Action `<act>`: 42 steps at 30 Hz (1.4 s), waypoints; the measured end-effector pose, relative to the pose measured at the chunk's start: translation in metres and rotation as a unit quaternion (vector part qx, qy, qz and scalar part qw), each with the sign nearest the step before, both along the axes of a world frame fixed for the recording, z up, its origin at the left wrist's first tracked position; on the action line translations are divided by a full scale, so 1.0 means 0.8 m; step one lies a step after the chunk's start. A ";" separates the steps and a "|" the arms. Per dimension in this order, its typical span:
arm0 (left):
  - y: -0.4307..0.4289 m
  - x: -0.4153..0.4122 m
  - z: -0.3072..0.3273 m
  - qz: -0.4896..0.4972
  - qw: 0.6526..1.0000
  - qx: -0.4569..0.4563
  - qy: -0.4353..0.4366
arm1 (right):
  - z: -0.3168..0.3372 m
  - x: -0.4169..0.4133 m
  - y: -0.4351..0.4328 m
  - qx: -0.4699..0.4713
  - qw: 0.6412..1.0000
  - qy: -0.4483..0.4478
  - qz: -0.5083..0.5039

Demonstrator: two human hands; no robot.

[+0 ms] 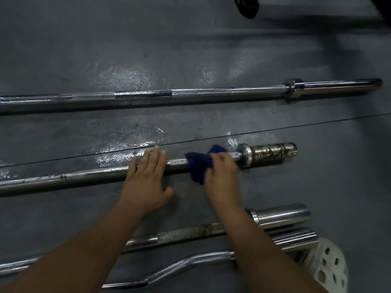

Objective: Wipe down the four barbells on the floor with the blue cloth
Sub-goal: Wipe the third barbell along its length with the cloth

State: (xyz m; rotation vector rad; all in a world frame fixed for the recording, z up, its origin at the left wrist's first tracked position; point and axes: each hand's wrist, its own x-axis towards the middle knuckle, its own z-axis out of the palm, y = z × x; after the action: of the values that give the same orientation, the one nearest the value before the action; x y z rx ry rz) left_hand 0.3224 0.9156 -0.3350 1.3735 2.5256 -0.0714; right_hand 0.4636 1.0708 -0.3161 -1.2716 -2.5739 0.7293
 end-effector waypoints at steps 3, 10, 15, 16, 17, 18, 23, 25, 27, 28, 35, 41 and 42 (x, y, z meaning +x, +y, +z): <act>-0.011 0.004 -0.003 -0.012 1.000 0.003 0.002 | -0.003 0.027 0.015 -0.005 0.989 -0.021 -0.144; 0.002 -0.007 -0.002 0.000 1.000 -0.005 -0.017 | -0.004 0.004 -0.010 -0.015 0.998 -0.011 0.065; 0.008 -0.013 -0.001 0.009 0.999 -0.005 -0.038 | -0.003 0.003 0.034 0.014 0.991 -0.030 -0.131; 0.009 -0.014 0.000 0.008 0.999 -0.010 -0.039 | -0.003 -0.011 0.021 0.016 0.992 -0.046 -0.112; 0.011 -0.015 0.001 0.009 0.999 -0.014 -0.041 | -0.003 -0.028 0.004 0.015 0.996 -0.049 -0.078; 0.013 -0.017 0.003 0.011 0.999 -0.017 -0.046 | -0.002 -0.045 -0.014 0.014 0.998 -0.046 -0.034; 0.019 -0.023 0.010 0.014 0.998 -0.030 -0.060 | 0.003 -0.054 0.002 0.043 0.986 -0.037 0.155; 0.020 -0.022 0.010 0.015 0.998 -0.030 -0.061 | -0.002 -0.019 0.041 0.058 0.998 -0.038 0.007; 0.020 -0.021 0.009 0.019 0.998 -0.032 -0.055 | -0.002 -0.004 0.044 0.049 0.990 -0.063 -0.115; 0.021 -0.020 0.009 0.020 0.998 -0.031 -0.052 | -0.002 -0.013 0.030 0.049 0.992 -0.068 -0.095; 0.024 -0.027 0.008 0.024 0.997 -0.034 -0.072 | -0.010 -0.035 0.037 0.030 0.999 -0.027 -0.030; 0.024 -0.022 0.010 0.029 0.997 -0.034 -0.066 | -0.006 -0.069 -0.032 0.029 0.998 -0.019 0.048; 0.023 -0.023 0.011 0.027 0.997 -0.036 -0.070 | -0.005 -0.076 -0.035 0.034 0.995 -0.013 0.097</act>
State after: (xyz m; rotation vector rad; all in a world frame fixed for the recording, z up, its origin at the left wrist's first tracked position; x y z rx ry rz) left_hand 0.3040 0.9343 -0.3260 1.2385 2.4178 -0.0541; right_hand 0.4030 1.0424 -0.3203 -1.0286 -2.7454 0.6565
